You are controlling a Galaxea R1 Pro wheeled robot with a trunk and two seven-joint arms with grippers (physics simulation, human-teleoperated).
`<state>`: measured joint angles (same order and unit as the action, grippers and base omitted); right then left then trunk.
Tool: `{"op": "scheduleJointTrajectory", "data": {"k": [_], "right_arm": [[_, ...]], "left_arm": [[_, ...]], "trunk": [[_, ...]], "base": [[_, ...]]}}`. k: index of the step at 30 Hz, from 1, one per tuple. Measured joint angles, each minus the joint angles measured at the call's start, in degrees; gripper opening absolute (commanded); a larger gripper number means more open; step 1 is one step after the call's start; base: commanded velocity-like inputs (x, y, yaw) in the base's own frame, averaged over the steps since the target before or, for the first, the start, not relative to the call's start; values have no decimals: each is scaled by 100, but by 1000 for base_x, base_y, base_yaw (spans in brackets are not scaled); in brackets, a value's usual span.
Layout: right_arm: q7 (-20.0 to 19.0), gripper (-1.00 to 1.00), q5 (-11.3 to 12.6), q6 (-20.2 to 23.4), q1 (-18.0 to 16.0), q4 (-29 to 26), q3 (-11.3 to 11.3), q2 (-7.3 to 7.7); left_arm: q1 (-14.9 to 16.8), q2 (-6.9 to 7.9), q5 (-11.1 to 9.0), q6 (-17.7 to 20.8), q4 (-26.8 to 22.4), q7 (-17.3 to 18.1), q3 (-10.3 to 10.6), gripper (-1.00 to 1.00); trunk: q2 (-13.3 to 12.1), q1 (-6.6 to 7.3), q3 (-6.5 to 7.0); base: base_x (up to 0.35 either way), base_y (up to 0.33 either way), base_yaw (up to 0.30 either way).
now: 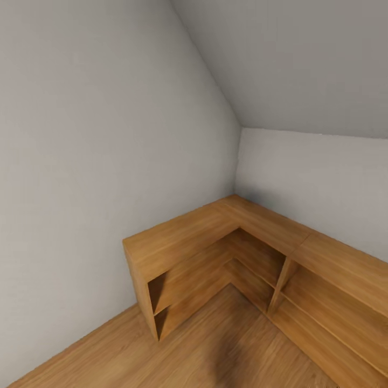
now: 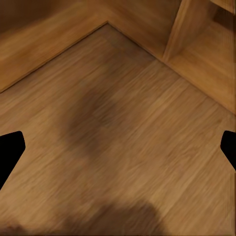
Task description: In the bedroom, organize the workspace by keeping the computer under the desk, ensuring the monitor is on the desk, placing the keyboard on the desk next to the monitor, placing the mouse on the desk next to the keyboard, moving the folder from the swivel chair onto the desk next to the mouse, stacking the notebook on top of the folder with the pen on top of the notebook, and positioning the swivel chair next to the desk.
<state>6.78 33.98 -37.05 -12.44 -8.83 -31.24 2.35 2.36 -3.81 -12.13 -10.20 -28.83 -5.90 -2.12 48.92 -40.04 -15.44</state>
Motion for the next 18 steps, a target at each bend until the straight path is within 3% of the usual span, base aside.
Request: {"op": "scheduleJointTrajectory", "data": {"k": [18], "right_arm": [[0, 100, -2, 0, 0, 0, -2, 0]], "left_arm": [[0, -2, 1, 7, 1, 0, 5, 100]], "trunk": [[0, 1, 106]], "base": [[10, 0, -235]]}}
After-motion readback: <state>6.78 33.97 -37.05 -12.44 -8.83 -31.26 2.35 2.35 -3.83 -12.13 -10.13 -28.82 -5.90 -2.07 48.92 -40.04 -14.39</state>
